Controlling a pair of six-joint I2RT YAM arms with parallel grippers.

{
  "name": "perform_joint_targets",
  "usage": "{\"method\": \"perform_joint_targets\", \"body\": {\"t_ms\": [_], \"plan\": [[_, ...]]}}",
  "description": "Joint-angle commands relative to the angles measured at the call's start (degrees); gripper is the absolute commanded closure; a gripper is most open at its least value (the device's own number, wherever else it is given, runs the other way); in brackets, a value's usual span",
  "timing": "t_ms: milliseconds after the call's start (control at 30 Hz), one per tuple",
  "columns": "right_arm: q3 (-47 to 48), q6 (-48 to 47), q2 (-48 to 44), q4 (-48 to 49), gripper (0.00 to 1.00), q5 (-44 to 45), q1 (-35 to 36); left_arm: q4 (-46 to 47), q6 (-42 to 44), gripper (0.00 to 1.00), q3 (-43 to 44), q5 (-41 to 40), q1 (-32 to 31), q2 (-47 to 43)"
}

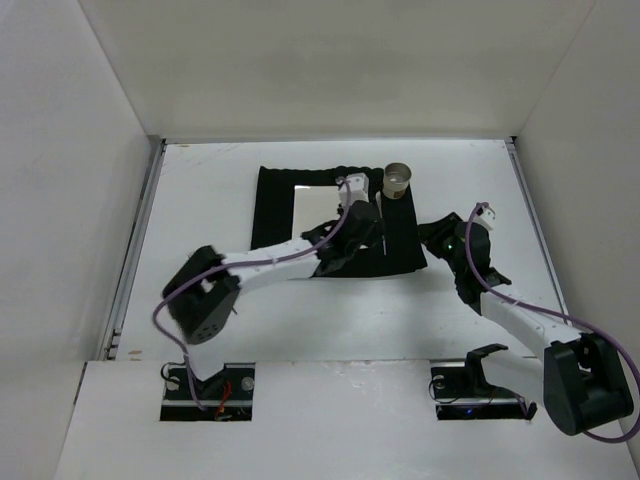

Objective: Set the dinner table for one person

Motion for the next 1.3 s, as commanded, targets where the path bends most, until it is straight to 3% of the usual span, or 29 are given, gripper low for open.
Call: {"method": "perform_joint_targets", "body": {"t_ms": [0, 167, 333, 467, 733, 1067, 1267], "plan": [[0.2, 0.0, -1.2, 3.6, 0.64, 0.3, 0.0, 4.8, 2.9, 0.66, -9.3, -6.6, 0.9, -14.2], [1.2, -0.6, 0.2, 3.4, 0.78, -0.1, 0.4, -8.7, -1.2, 0.66, -26.7, -14.4, 9.0, -32.8], [2.0, -0.3, 3.0, 3.7, 0.78, -1.4, 0.9, -33.1, -9.3, 0.66, -36.5, -13.6, 22.2, -49.4], [1.8, -0.2, 4.1, 4.6, 0.71, -0.8, 1.3, -41.1, -9.0, 0.66, -42.0, -12.1, 31.3, -55.5], [2.6, -0.5, 5.3, 4.4, 0.67, -1.9, 1.5, -31.4, -4.8, 0.66, -47.2, -6.5, 40.0, -49.9], [2.7, -0.6, 5.6, 4.6, 0.66, -2.0, 2.2, -22.2, -2.9, 0.68, -48.1, -5.1, 42.2, -41.5], [2.3, -0.3, 4.8, 4.6, 0.66, -2.3, 2.2, -20.7, -3.8, 0.83, -48.6, -2.8, 43.1, -38.4]]}}
